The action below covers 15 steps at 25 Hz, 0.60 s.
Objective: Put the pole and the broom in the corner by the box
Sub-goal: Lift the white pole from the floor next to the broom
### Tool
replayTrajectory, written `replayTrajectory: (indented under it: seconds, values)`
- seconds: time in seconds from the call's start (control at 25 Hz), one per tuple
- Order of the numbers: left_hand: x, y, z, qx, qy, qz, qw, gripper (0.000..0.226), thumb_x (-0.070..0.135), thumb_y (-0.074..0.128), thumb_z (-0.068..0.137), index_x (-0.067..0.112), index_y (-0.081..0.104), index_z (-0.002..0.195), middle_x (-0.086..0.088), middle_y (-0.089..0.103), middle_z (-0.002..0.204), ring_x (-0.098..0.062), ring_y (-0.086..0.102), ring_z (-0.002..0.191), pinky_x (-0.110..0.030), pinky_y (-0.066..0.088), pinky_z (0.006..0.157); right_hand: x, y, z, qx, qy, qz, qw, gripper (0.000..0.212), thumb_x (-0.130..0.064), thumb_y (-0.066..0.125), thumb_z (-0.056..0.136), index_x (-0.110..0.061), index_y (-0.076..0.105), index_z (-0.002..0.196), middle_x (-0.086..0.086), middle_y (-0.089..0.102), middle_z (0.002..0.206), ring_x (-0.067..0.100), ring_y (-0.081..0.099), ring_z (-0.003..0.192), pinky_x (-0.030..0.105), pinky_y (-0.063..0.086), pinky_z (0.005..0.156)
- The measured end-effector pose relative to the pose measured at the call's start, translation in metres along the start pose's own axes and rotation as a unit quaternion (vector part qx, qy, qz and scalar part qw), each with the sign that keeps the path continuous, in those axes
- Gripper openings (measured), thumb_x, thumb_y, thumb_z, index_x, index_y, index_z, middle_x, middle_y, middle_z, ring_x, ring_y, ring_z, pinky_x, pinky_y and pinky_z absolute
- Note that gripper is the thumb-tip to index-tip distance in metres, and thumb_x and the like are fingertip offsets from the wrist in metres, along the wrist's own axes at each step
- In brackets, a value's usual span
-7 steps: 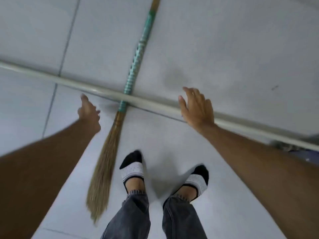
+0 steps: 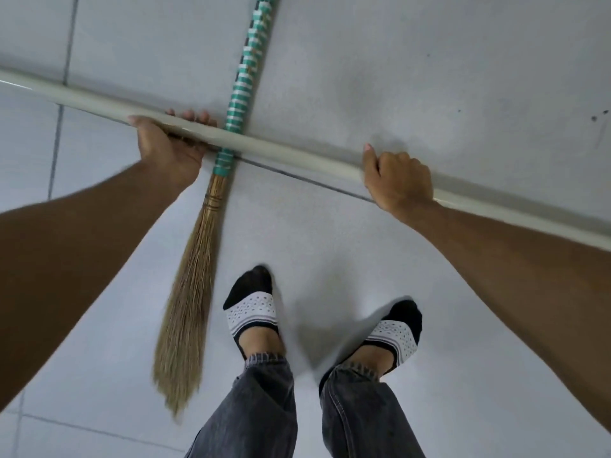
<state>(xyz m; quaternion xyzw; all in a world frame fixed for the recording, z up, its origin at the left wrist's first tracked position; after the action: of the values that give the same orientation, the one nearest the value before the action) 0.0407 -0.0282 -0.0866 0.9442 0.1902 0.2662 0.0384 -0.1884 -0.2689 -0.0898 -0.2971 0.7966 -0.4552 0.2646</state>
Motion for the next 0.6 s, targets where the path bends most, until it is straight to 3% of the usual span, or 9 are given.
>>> replayTrajectory:
  seconds: [0.08,0.12,0.2,0.28,0.36,0.48,0.6]
  values:
    - [0.001,0.012,-0.014,0.042,0.020,-0.078,0.996,0.057,0.060,0.016,0.103,0.013,0.040,0.080,-0.007,0.045,0.056,-0.021,0.044,0.044,-0.029,0.052,0.059,-0.003,-0.010,-0.003,-0.057,-0.033,-0.023,0.998,0.055,-0.038,0.019,0.102,-0.005,0.061,0.090,0.020,0.060,0.084,0.041,0.062,0.085,0.044,0.043,0.070]
    - [0.005,0.022,-0.023,0.062,0.035,-0.104,0.992,0.057,0.062,0.019,0.102,0.013,0.039,0.081,-0.006,0.040,0.055,-0.019,0.038,0.041,-0.026,0.045,0.052,-0.005,-0.022,-0.006,-0.064,-0.048,-0.027,0.996,0.050,-0.037,0.017,0.101,-0.007,0.056,0.088,0.016,0.057,0.080,0.039,0.060,0.081,0.043,0.042,0.066]
    - [0.018,0.051,-0.052,0.097,0.075,-0.105,0.987,0.059,0.063,0.024,0.101,0.011,0.042,0.082,-0.005,0.037,0.056,-0.018,0.033,0.037,-0.023,0.038,0.046,-0.007,-0.053,-0.015,-0.054,-0.054,-0.025,0.997,0.043,-0.036,0.016,0.099,-0.011,0.047,0.082,0.010,0.050,0.076,0.032,0.052,0.072,0.041,0.037,0.064]
    - [0.049,0.092,-0.089,0.084,0.109,-0.098,0.986,0.062,0.064,0.024,0.101,0.009,0.047,0.082,-0.005,0.035,0.055,-0.018,0.032,0.036,-0.022,0.035,0.045,-0.009,-0.098,-0.019,-0.035,-0.037,-0.016,0.999,0.042,-0.035,0.016,0.099,-0.011,0.046,0.082,0.011,0.049,0.076,0.030,0.047,0.071,0.041,0.038,0.064]
    - [0.095,0.153,-0.143,0.027,0.151,-0.093,0.984,0.063,0.063,0.025,0.101,0.008,0.047,0.081,-0.003,0.033,0.053,-0.018,0.030,0.037,-0.024,0.033,0.045,-0.013,-0.164,-0.015,-0.008,-0.014,0.007,1.000,0.039,-0.031,0.020,0.099,-0.007,0.049,0.087,0.014,0.050,0.079,0.030,0.044,0.073,0.041,0.036,0.064]
    - [0.177,0.265,-0.254,-0.098,0.223,-0.078,0.967,0.062,0.063,0.022,0.101,0.008,0.044,0.082,0.000,0.030,0.052,-0.018,0.028,0.040,-0.027,0.032,0.046,-0.021,-0.288,-0.013,0.063,-0.023,0.022,0.998,0.026,-0.012,0.038,0.097,0.001,0.051,0.116,0.020,0.059,0.097,0.031,0.040,0.079,0.039,0.030,0.063]
    - [0.256,0.375,-0.410,-0.211,0.305,-0.028,0.928,0.063,0.065,0.018,0.100,0.010,0.041,0.079,0.001,0.025,0.050,-0.018,0.027,0.042,-0.027,0.034,0.046,-0.027,-0.428,-0.042,0.182,0.001,0.091,0.979,0.027,-0.013,0.049,0.095,0.002,0.053,0.116,0.024,0.060,0.097,0.043,0.057,0.089,0.042,0.042,0.064]
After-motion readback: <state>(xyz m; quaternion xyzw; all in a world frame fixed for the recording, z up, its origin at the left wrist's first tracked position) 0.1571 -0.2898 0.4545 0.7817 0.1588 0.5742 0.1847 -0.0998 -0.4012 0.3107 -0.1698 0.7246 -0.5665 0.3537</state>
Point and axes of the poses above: each hand's wrist, its own z-axis towards the middle knuckle, its own y-axis out of the palm, x = y × z, the point moved 2 cm from there along z, towards the middle knuckle
